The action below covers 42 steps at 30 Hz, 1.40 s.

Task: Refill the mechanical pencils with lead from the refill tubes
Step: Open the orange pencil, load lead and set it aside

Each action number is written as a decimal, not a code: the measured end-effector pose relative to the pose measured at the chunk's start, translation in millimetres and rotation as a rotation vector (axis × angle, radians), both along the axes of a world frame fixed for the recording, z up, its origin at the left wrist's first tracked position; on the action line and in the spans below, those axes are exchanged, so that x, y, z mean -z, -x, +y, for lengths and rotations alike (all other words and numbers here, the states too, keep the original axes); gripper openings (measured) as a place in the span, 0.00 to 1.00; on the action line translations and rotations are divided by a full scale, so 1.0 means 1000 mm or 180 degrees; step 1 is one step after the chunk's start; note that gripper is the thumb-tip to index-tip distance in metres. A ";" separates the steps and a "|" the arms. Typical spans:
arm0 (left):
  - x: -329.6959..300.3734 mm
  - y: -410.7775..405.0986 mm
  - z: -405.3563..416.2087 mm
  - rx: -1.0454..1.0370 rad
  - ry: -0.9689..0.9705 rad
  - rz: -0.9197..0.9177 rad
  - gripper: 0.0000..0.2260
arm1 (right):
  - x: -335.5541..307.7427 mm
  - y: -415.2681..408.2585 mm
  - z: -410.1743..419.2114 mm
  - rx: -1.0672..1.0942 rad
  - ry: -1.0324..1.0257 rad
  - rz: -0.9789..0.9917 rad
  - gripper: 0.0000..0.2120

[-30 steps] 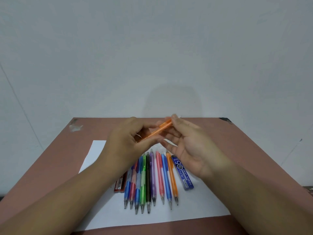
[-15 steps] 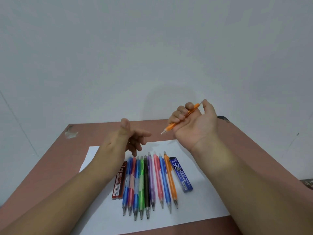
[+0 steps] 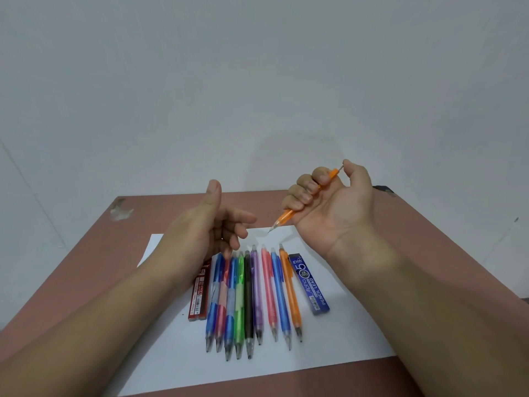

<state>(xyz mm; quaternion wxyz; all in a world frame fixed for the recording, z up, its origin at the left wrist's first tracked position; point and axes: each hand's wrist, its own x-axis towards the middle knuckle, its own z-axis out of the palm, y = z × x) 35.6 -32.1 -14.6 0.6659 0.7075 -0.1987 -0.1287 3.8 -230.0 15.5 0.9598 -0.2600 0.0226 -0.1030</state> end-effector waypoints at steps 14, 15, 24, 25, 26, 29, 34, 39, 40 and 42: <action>-0.002 0.005 -0.002 0.0180 -0.0756 -0.0465 0.37 | 0.002 0.001 0.000 0.0051 -0.0138 -0.0032 0.20; -0.002 0.005 -0.002 0.0221 -0.0781 -0.0450 0.38 | 0.002 0.001 0.001 0.0050 -0.0152 -0.0040 0.20; -0.003 0.004 -0.001 0.0432 -0.0800 -0.0482 0.38 | 0.001 0.002 0.001 0.0072 -0.0258 -0.0038 0.20; -0.003 0.003 -0.001 0.0443 -0.0792 -0.0493 0.39 | 0.001 0.002 0.001 0.0070 -0.0271 -0.0052 0.20; -0.002 0.003 -0.001 0.0455 -0.0776 -0.0496 0.39 | 0.002 0.002 0.001 0.0065 -0.0282 -0.0068 0.19; -0.003 0.003 -0.001 0.0467 -0.0697 -0.0447 0.38 | 0.001 0.003 0.001 0.0058 -0.0304 -0.0105 0.18; -0.002 0.002 -0.002 0.0495 -0.0649 -0.0421 0.38 | 0.000 0.003 0.002 0.0105 -0.0291 -0.0047 0.20; -0.002 0.003 -0.001 0.0507 -0.0656 -0.0437 0.38 | 0.000 0.003 0.003 0.0093 -0.0303 -0.0064 0.20; -0.002 0.003 -0.001 0.0512 -0.0656 -0.0444 0.38 | 0.000 0.002 0.003 0.0095 -0.0304 -0.0067 0.20; -0.003 0.003 -0.002 0.0510 -0.0645 -0.0443 0.39 | 0.000 0.002 0.003 0.0094 -0.0306 -0.0074 0.20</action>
